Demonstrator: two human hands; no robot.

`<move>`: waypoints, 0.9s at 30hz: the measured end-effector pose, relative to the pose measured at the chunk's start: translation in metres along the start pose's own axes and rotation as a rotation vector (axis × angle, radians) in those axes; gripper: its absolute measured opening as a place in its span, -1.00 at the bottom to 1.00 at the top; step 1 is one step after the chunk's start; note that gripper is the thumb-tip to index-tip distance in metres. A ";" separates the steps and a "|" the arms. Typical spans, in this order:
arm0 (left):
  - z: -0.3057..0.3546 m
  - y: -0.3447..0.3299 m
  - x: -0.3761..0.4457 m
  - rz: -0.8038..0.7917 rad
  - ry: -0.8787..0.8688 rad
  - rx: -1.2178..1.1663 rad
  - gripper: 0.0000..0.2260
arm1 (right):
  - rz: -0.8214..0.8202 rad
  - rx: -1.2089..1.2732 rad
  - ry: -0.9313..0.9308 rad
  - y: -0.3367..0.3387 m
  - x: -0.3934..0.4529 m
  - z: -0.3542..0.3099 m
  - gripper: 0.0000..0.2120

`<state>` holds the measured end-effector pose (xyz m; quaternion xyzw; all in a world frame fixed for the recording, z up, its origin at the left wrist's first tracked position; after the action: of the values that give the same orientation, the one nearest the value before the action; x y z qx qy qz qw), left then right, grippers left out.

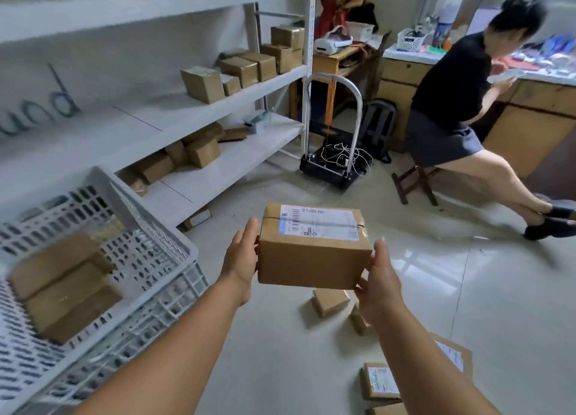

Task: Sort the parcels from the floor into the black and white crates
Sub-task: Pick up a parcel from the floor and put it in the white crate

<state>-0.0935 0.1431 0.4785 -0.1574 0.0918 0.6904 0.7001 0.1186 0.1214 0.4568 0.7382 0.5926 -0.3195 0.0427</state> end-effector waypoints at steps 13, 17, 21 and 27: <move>0.072 0.178 -0.112 0.213 -0.246 -0.118 -0.63 | -0.277 -0.087 0.107 -0.199 -0.088 0.017 -0.75; 0.076 0.231 -0.150 0.279 -0.265 -0.094 -0.62 | -0.330 -0.137 0.099 -0.253 -0.111 0.042 -0.70; 0.072 0.277 -0.183 0.379 -0.243 -0.106 -0.62 | -0.350 -0.205 0.026 -0.304 -0.132 0.068 -0.48; 0.062 0.320 -0.203 0.445 -0.103 -0.064 -0.22 | -0.416 -0.386 -0.036 -0.354 -0.146 0.095 -0.40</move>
<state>-0.4239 -0.0272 0.5764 -0.1199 0.0665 0.8375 0.5290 -0.2546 0.0600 0.5695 0.5730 0.7804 -0.2158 0.1264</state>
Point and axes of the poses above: each hand's wrist, its own x-axis towards the middle knuckle, its own y-axis out of the back of the hand, z = x × y, the point moved 3 cm from there along x, towards the middle knuckle, and after that the axes turned 14 degrees about -z, right-handed, at the moved point
